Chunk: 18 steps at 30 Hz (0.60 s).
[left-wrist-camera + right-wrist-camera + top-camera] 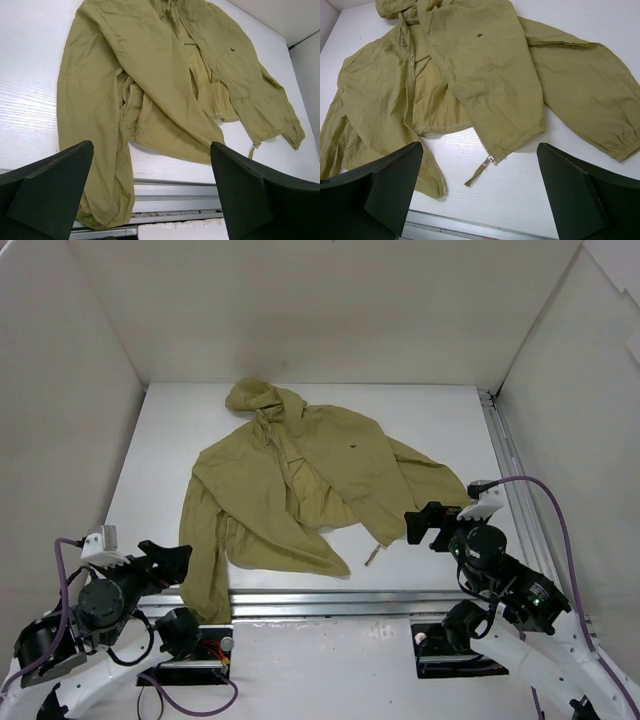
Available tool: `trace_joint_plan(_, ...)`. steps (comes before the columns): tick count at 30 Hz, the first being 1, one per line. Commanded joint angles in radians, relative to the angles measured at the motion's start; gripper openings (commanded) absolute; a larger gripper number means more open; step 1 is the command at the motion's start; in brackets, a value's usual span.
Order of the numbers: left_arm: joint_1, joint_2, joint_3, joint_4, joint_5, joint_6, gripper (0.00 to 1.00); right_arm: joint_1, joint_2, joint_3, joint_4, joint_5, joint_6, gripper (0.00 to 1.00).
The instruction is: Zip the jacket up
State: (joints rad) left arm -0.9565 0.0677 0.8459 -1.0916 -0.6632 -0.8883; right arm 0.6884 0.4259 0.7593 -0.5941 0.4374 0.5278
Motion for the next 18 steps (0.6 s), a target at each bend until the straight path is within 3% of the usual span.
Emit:
trace_joint_plan(1,-0.005,0.05,0.019,0.019,-0.021,-0.001,1.0,0.005,-0.001,0.006,0.047,0.04,0.015,0.98)
trace_joint_plan(8,-0.005,0.093,0.009,0.073,0.013,0.052,0.97,0.007,0.019,0.003,0.047,0.041,0.017,0.98)
trace_joint_plan(14,-0.005,0.449,0.096,0.11,0.129,0.098,0.9,0.005,0.088,0.017,0.03,0.067,0.032,0.98)
trace_joint_plan(18,-0.005,0.746,0.174,0.154,0.217,0.032,0.88,0.01,0.108,0.029,0.013,0.073,0.041,0.98)
